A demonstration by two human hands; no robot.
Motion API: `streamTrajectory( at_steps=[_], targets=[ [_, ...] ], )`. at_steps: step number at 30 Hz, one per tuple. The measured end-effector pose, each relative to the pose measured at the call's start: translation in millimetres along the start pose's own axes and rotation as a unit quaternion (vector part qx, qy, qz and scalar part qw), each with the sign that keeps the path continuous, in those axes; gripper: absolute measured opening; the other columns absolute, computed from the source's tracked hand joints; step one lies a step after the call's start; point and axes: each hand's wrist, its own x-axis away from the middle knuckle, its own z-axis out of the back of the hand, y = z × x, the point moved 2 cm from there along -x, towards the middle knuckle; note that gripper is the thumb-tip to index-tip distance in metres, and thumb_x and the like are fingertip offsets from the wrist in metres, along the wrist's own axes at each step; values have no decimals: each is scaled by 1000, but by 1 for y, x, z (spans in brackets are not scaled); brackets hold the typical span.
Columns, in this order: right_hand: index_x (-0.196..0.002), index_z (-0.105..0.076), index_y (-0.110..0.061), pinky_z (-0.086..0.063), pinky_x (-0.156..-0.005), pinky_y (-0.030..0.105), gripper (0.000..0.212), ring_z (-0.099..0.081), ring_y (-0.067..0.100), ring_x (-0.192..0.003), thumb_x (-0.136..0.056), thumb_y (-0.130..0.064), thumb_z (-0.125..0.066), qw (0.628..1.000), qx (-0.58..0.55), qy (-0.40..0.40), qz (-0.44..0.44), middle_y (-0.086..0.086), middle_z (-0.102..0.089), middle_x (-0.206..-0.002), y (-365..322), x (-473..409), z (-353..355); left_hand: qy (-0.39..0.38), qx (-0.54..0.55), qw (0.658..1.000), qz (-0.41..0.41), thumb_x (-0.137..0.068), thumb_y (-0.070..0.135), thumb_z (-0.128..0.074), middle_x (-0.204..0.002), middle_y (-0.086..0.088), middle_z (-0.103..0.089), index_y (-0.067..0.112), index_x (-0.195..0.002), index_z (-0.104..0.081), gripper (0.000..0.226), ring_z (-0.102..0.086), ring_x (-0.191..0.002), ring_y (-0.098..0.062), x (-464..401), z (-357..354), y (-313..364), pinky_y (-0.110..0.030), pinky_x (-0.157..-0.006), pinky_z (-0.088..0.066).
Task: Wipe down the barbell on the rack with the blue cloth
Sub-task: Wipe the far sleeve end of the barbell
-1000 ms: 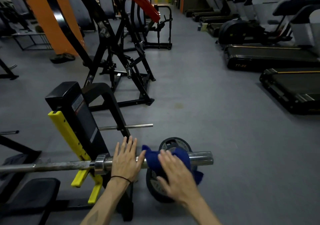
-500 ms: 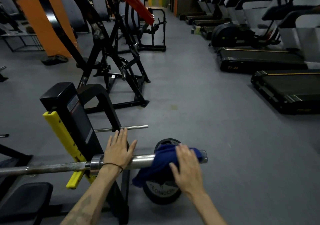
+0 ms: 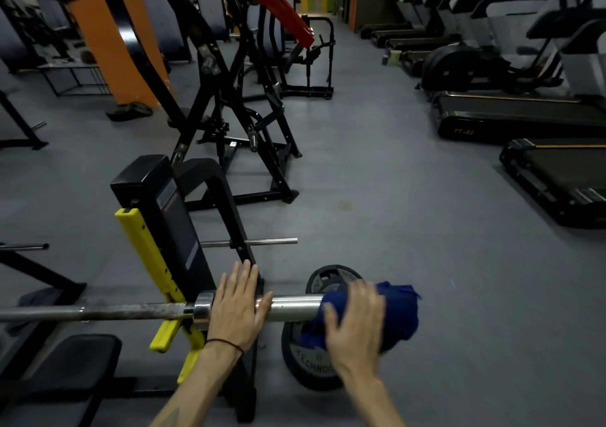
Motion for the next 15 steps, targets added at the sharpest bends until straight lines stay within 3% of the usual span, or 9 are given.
streamTrajectory(
  at_steps=[2,4,6,9,12,13,15],
  targets=[
    [-157,-33,-8,-11,-125,43,82,-19,23,-155,-101,-68,-29,990,-8,-53,134,9,-31,-164,-43,19,-19,-2,-4,1000,12,-103,64,-14,-155,-12,-44,6,-150,-44,80,-35,-147,-27,-3,-2,0,-39,-123,-8],
    [-159,-31,-13,-17,-123,41,79,-19,18,-155,-101,-66,-35,964,26,-91,250,4,-28,-166,-38,14,-15,-13,-11,1000,21,-100,68,-4,-156,-12,-43,7,-151,-41,88,-34,-148,-26,-5,-2,1,-38,-122,-10],
    [-156,-37,-15,-22,-122,42,72,-30,21,-151,-102,-62,-38,966,53,-81,240,5,-37,-162,1,0,-3,-16,-17,999,28,-91,75,15,-164,-8,-29,12,-157,-25,100,-20,-154,-22,-12,1,2,-37,-125,-4],
    [-149,-46,-11,-24,-121,46,72,-43,31,-142,-103,-63,-26,994,51,-13,93,13,-52,-150,54,-15,20,-50,-3,998,45,-73,78,32,-169,-4,-5,17,-160,-1,111,0,-156,-18,-25,10,3,-35,-125,5],
    [-149,-44,-6,-19,-124,49,77,-31,29,-149,-102,-64,-26,999,-12,29,-44,15,-46,-154,13,-4,7,-53,-23,997,49,-71,79,32,-170,-4,-8,15,-162,-7,117,-1,-157,-19,-36,21,7,-37,-126,2],
    [-152,-39,-7,-16,-125,48,78,-26,26,-152,-100,-65,-29,999,-27,15,-21,13,-40,-158,-16,6,-2,-38,-26,998,48,-69,79,35,-169,-4,-11,15,-161,-11,122,-4,-157,-20,-37,24,7,-37,-126,1],
    [-158,-29,-10,-17,-124,44,82,-20,23,-155,-100,-67,-32,989,-1,-45,143,9,-27,-165,-62,30,-21,-15,-19,999,36,-68,78,38,-168,-5,-16,14,-161,-16,125,-8,-156,-20,-36,23,6,-37,-126,-1]
  ],
)
